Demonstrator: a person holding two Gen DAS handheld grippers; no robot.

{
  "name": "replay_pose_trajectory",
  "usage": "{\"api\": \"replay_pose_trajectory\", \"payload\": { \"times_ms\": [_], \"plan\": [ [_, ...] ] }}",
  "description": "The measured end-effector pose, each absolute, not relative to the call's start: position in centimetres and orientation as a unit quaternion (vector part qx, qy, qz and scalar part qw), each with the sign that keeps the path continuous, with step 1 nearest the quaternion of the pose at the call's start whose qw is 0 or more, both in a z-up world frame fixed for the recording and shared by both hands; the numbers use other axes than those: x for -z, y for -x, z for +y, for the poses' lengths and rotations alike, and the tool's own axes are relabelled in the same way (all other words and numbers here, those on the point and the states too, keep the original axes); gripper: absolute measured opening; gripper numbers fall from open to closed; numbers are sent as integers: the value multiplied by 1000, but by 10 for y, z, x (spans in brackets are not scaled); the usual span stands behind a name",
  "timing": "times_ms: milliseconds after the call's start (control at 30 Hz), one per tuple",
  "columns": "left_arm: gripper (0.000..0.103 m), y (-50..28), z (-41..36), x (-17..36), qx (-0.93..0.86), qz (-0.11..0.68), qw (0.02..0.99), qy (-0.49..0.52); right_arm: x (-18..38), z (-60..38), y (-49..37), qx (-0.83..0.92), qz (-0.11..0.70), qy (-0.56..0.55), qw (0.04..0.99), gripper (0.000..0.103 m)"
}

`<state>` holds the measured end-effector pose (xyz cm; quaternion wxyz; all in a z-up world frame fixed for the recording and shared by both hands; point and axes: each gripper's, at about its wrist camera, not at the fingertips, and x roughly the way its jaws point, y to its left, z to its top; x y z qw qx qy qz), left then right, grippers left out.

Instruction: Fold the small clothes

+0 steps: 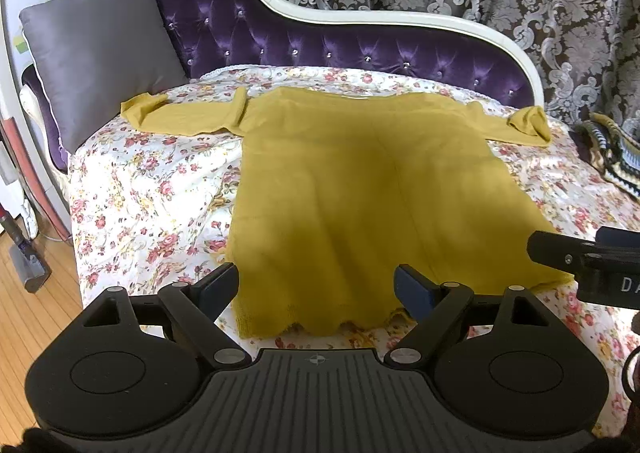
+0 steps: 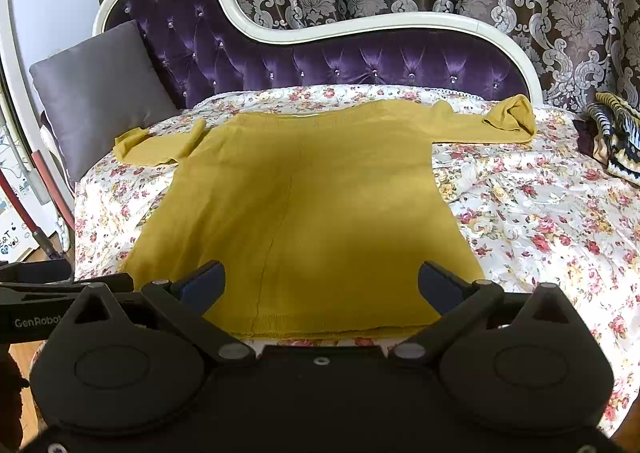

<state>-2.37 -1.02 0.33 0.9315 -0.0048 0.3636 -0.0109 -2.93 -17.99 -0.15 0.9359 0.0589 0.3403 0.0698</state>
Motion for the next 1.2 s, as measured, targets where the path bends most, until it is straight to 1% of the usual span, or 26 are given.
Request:
{"api": "replay_pose_trajectory", "payload": {
  "times_ms": [1200],
  "plan": [
    [85, 23, -12, 2, 13, 371, 929, 7, 3, -176, 24, -80, 351, -49, 932, 103]
  ]
}}
